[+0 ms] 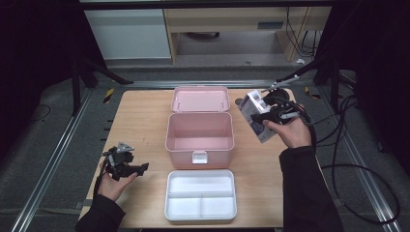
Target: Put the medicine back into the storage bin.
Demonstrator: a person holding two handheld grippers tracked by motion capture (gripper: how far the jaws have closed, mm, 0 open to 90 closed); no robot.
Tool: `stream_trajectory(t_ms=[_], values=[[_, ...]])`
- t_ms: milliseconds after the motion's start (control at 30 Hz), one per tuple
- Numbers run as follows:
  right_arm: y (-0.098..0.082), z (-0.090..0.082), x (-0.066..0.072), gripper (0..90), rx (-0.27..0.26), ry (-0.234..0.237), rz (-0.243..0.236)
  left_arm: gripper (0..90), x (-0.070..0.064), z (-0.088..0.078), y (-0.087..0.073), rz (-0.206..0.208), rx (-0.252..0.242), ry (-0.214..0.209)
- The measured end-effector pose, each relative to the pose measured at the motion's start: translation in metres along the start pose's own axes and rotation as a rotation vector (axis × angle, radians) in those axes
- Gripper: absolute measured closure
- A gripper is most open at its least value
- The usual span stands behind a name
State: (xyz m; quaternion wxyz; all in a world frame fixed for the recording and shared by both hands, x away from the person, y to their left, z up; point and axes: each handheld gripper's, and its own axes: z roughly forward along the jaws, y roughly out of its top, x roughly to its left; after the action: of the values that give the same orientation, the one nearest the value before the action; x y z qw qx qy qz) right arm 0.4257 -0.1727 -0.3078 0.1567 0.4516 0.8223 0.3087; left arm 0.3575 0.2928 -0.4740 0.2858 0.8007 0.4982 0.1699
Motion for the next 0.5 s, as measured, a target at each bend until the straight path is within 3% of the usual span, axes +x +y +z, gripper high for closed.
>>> stream_trajectory(t_ms=[500], values=[[0.053,0.025,0.030,56.7,0.006,0.050,-0.067,29.3,0.000,0.000,0.000,0.005,0.004,-0.004]])
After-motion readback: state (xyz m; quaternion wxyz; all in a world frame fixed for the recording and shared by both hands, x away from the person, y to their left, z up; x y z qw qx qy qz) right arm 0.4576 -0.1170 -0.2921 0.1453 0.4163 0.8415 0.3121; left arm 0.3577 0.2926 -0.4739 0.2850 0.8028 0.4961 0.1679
